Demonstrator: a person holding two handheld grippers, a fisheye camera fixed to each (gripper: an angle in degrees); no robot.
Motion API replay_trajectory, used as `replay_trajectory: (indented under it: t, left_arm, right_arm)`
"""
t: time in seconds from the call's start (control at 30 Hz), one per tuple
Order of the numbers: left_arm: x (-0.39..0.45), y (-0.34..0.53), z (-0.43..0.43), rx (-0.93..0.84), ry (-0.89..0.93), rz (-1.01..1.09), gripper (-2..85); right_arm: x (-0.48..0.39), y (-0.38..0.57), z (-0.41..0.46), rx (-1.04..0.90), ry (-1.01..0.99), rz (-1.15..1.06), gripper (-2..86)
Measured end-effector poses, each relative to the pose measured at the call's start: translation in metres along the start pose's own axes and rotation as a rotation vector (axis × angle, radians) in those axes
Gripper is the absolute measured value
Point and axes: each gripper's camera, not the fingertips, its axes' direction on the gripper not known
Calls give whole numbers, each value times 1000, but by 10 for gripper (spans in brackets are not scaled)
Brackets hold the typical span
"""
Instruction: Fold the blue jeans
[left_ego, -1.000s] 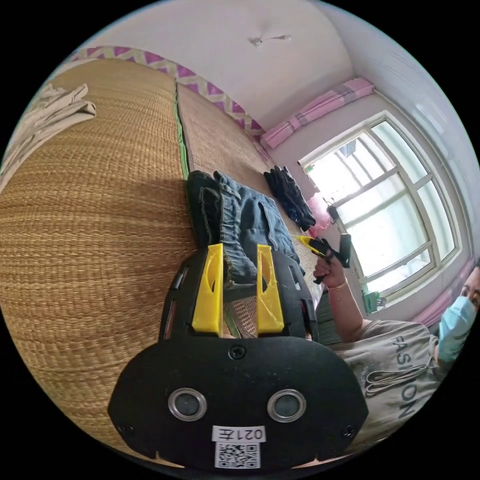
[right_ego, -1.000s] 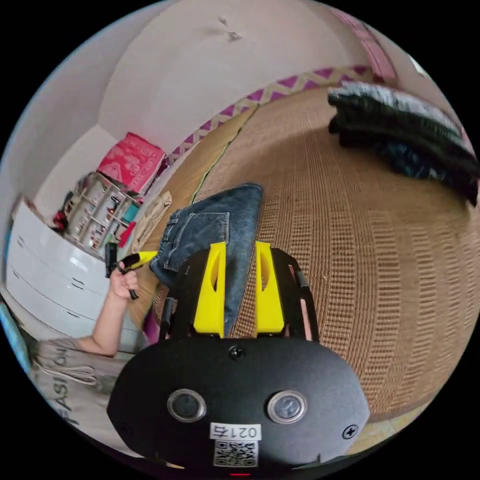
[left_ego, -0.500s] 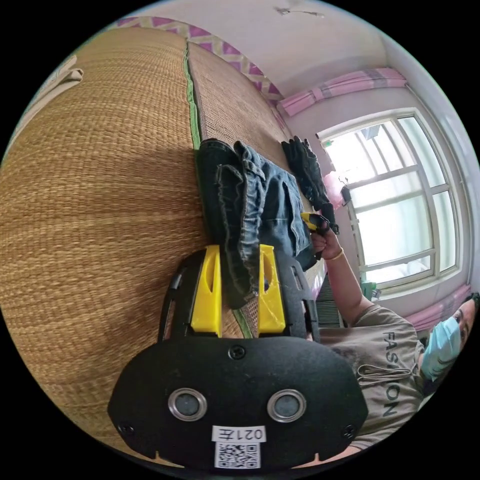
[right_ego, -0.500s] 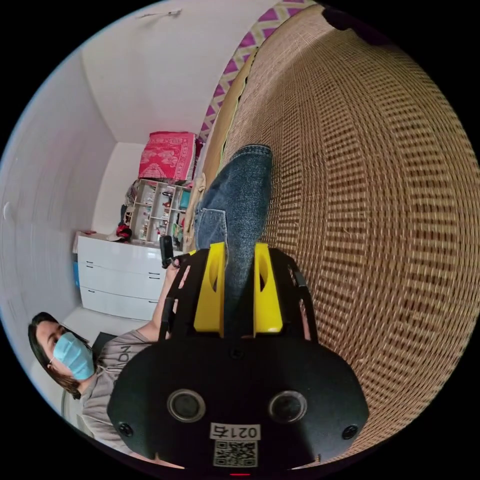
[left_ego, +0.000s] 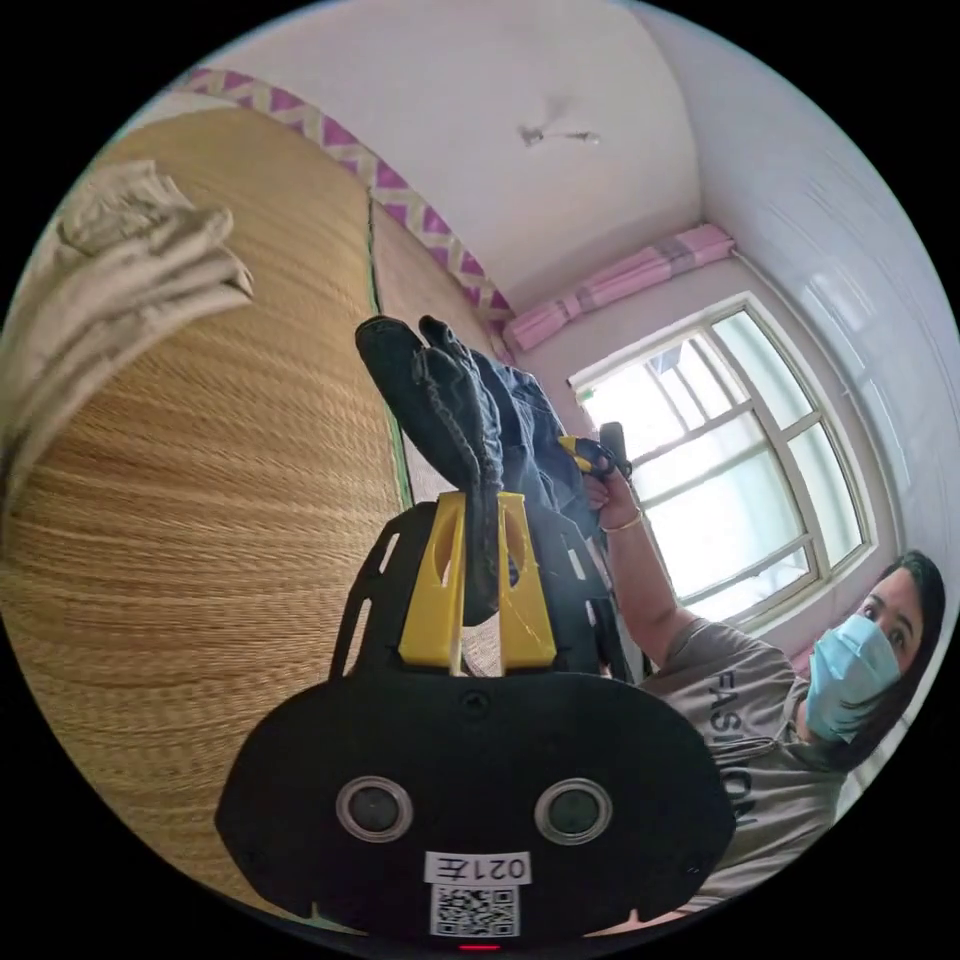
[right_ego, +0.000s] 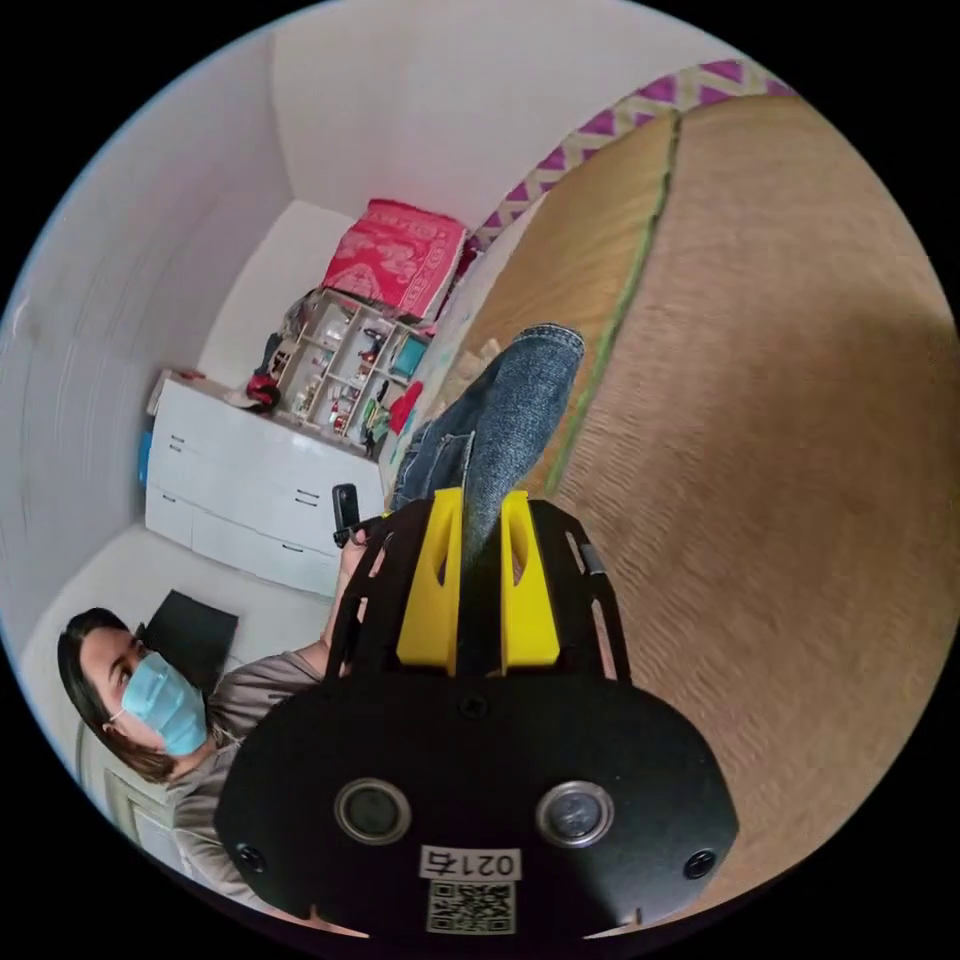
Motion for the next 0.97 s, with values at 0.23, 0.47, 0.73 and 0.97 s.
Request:
replay_trajectory:
  t: [0.23, 0.47, 0.73, 0.97]
  left_arm:
    - [-61, -1, -157, 375, -122, -87, 49]
    - [-201, 98, -183, 677, -192, -525, 74]
    - [-147, 153, -170, 592, -134, -262, -5]
    - [-63, 137, -60, 277, -84, 17, -9]
  right_arm:
    - [-112, -181, 144, -35, 40, -190, 68]
    - [-152, -175, 220, -70, 225, -309, 27]
    - [-98, -43, 140, -102, 322, -281, 6]
    - [-109, 96, 42, 38, 640, -372, 25]
